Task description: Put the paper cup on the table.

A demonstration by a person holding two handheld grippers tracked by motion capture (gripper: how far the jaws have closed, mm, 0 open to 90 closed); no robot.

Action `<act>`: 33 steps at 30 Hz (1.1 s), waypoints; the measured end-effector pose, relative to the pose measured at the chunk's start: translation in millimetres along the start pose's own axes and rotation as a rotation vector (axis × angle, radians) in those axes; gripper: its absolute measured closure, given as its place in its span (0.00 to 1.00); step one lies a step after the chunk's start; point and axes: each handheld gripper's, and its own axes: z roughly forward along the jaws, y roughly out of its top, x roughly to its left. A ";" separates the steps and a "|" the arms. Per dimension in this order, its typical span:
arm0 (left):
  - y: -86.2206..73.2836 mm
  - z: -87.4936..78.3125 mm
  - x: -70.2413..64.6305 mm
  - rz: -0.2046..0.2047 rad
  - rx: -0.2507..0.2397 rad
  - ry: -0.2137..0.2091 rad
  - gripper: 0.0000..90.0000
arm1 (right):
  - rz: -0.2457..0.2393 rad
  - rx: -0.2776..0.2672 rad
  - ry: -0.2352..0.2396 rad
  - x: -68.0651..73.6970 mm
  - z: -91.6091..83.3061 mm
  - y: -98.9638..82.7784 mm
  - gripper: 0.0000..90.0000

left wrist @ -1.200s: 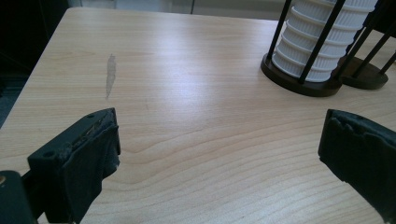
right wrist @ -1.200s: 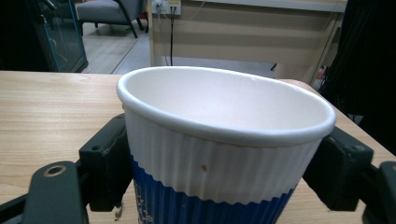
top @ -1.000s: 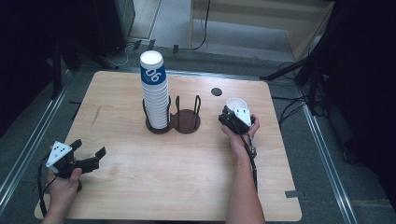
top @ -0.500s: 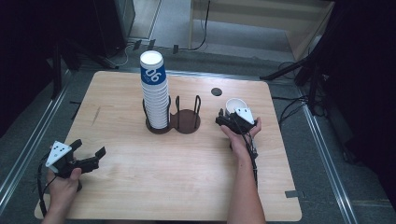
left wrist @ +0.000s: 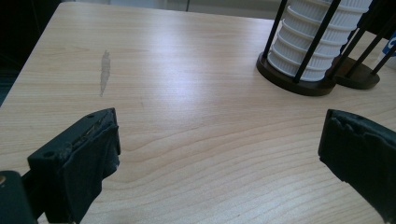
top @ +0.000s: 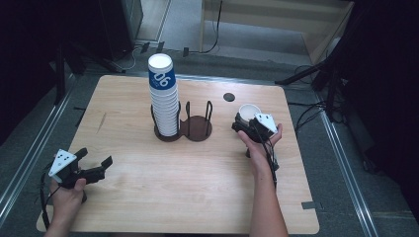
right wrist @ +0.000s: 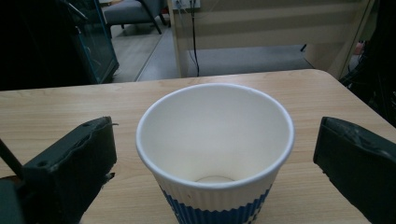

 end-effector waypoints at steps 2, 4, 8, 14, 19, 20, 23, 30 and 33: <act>0.0 0.0 -0.2 -0.002 0.001 -0.002 0.00 | 0.001 -0.008 0.004 -1.2 -6.9 3.3 0.00; -0.1 0.2 -0.7 0.000 0.002 -0.003 0.00 | 0.000 -0.017 0.013 -2.7 -12.3 5.9 0.00; -0.1 0.0 -1.2 0.001 0.006 -0.004 0.00 | 0.029 -0.030 0.016 -7.6 -25.2 11.2 0.00; -0.3 -0.3 -1.2 0.001 0.008 -0.009 0.00 | 0.039 -0.070 0.033 -18.0 -46.3 12.3 0.00; -0.3 -0.4 -1.2 0.001 0.011 -0.010 0.00 | 0.036 -0.081 0.038 -26.1 -61.7 10.5 0.00; -0.3 -0.4 -1.2 0.001 0.011 -0.010 0.00 | 0.035 -0.084 0.039 -27.5 -64.5 10.2 0.00; -0.5 -0.5 -1.4 0.009 0.014 -0.006 0.00 | 0.033 -0.082 0.032 -31.5 -71.8 8.9 0.00; -0.6 -0.6 -1.7 0.009 0.015 -0.007 0.00 | 0.010 -0.090 0.030 -39.6 -87.2 3.6 0.00; -0.7 -0.6 -2.0 0.009 0.015 -0.008 0.00 | -0.002 -0.090 0.027 -42.0 -92.5 0.6 0.00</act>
